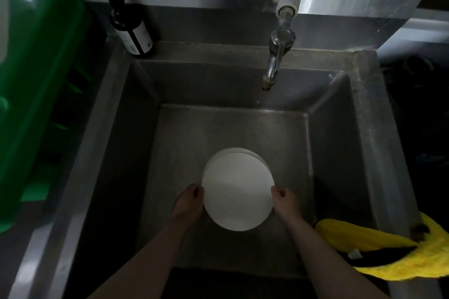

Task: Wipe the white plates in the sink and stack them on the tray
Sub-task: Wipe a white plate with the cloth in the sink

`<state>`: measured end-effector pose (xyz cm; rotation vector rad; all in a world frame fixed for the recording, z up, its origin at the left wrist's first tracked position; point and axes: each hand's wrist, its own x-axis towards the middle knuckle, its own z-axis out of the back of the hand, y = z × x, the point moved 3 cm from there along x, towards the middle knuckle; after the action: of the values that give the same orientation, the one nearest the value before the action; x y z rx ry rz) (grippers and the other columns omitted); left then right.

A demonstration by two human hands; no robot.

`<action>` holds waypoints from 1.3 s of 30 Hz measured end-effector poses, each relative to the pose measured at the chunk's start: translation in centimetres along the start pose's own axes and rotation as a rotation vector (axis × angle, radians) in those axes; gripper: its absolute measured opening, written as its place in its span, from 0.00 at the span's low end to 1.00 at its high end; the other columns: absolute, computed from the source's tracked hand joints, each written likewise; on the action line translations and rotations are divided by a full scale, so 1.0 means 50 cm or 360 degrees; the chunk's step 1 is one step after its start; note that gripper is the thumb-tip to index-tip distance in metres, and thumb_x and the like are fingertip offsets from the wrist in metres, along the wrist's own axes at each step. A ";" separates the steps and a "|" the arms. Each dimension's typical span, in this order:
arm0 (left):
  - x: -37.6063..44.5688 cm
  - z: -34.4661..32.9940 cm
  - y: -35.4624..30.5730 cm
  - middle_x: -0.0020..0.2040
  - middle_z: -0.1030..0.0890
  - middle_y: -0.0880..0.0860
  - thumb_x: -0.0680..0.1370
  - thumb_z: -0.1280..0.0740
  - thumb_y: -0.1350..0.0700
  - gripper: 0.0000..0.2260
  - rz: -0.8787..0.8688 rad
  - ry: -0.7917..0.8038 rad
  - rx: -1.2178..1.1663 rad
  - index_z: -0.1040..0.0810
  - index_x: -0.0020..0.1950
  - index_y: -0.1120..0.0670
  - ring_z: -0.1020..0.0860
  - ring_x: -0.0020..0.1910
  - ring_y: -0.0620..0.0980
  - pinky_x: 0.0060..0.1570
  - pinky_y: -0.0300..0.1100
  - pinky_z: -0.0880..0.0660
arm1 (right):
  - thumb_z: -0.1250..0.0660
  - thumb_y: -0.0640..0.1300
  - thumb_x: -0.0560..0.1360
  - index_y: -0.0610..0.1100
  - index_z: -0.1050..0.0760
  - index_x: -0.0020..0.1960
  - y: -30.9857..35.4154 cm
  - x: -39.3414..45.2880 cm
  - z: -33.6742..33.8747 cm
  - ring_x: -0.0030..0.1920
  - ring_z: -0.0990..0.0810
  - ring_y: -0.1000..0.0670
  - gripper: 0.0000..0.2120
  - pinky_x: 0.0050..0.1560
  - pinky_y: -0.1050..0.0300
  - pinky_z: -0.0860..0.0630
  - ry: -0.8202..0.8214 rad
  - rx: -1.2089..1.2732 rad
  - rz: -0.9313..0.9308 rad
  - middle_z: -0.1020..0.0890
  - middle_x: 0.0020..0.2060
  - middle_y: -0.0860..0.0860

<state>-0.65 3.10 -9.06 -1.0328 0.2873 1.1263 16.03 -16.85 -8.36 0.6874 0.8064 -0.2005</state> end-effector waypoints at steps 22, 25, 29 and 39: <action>-0.134 -0.005 0.052 0.54 0.19 0.57 0.84 0.41 0.55 0.10 0.0130 0.0266 0.0178 0.22 0.50 0.55 0.24 0.49 0.50 0.45 0.39 0.34 | 0.39 0.44 0.81 0.37 0.23 0.55 -0.136 -0.124 0.020 0.52 0.25 0.41 0.11 0.49 0.54 0.31 0.0100 -0.0099 -0.0140 0.22 0.56 0.37; -0.150 0.005 0.043 0.62 0.20 0.60 0.84 0.41 0.53 0.13 0.0172 0.0294 0.0204 0.20 0.59 0.58 0.22 0.57 0.54 0.49 0.39 0.34 | 0.40 0.45 0.80 0.38 0.24 0.59 -0.137 -0.130 0.034 0.53 0.24 0.40 0.13 0.49 0.53 0.29 0.0175 -0.0108 -0.0165 0.22 0.56 0.39; -0.170 0.022 0.024 0.61 0.19 0.61 0.84 0.41 0.53 0.15 0.0197 0.0277 0.0233 0.19 0.59 0.60 0.21 0.58 0.56 0.49 0.41 0.31 | 0.41 0.43 0.80 0.38 0.24 0.46 -0.119 -0.137 0.059 0.49 0.23 0.40 0.11 0.46 0.53 0.29 0.0263 -0.0013 -0.0258 0.21 0.50 0.39; -0.229 0.058 -0.075 0.19 0.26 0.51 0.83 0.38 0.59 0.16 0.0441 0.0221 -0.0371 0.27 0.34 0.58 0.28 0.22 0.48 0.26 0.36 0.35 | 0.39 0.42 0.77 0.43 0.32 0.36 -0.054 -0.194 0.133 0.28 0.35 0.49 0.11 0.32 0.59 0.38 0.0325 0.0321 -0.0387 0.32 0.25 0.47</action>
<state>-3.49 -1.71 2.01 -1.3093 0.4270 1.3626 12.22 -24.02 0.58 0.8072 1.0763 -0.4412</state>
